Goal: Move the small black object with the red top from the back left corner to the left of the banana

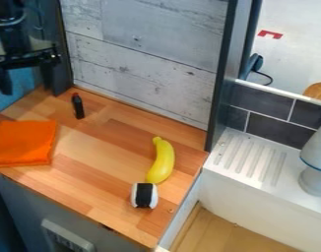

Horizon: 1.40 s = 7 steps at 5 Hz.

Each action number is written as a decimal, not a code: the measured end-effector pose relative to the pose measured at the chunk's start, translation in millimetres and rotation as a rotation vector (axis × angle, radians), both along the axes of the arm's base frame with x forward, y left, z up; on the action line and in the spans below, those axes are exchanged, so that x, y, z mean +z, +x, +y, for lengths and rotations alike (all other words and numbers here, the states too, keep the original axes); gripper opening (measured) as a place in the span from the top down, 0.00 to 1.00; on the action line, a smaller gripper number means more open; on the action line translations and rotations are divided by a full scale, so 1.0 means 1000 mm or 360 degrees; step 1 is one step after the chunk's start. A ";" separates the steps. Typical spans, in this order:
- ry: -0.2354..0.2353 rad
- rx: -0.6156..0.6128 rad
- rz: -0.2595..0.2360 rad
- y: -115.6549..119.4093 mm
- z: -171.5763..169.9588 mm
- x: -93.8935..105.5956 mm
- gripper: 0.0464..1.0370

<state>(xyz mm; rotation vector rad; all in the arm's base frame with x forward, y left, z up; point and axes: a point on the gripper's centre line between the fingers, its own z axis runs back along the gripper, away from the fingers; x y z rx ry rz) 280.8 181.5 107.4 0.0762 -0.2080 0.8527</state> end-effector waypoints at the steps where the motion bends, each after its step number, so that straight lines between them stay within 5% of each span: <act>1: -0.0002 0.0033 -0.0039 0.028 0.008 -0.010 0.04; 3: -0.0010 0.0052 -0.0037 0.072 0.027 -0.039 0.04; 7: -0.0019 0.0092 0.0015 0.095 0.032 -0.075 0.10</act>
